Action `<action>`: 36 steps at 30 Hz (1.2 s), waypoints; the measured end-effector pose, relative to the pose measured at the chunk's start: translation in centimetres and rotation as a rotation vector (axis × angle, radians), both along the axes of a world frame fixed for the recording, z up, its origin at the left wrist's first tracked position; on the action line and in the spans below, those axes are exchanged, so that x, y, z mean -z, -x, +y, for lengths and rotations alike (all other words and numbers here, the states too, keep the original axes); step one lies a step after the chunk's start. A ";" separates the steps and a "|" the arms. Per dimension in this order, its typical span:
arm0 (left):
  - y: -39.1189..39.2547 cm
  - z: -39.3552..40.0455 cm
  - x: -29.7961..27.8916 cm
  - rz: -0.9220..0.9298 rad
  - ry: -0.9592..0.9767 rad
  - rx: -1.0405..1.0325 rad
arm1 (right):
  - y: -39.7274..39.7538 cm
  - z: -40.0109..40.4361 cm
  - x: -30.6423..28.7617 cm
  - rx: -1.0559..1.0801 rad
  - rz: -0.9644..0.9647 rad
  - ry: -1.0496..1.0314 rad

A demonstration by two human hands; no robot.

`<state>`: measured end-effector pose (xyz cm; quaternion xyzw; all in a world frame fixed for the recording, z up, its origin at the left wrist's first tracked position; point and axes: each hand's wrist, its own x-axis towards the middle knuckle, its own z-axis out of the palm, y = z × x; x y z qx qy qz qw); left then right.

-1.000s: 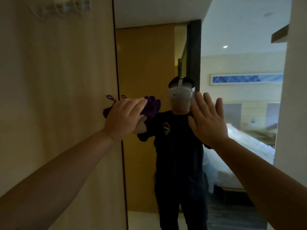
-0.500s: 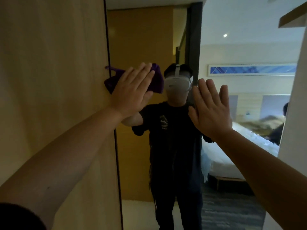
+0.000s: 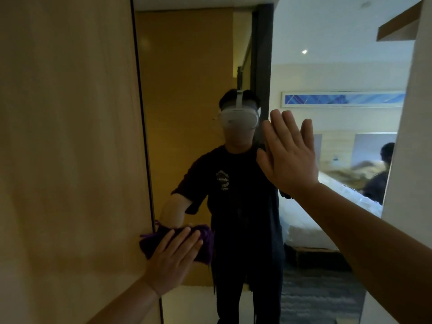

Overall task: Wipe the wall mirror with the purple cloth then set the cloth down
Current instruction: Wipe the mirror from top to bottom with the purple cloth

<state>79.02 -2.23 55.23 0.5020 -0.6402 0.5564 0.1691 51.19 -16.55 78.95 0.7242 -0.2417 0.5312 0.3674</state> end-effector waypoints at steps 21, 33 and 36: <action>10.1 -4.4 -36.3 -0.001 0.214 0.061 | 8.8 -2.3 0.1 0.146 0.058 -0.237; 9.0 -4.8 -21.2 -0.061 0.116 0.038 | 8.7 -2.9 0.3 0.107 0.037 -0.208; 7.9 -4.8 -13.3 -0.114 0.060 0.090 | 8.7 -3.0 0.5 0.110 0.030 -0.203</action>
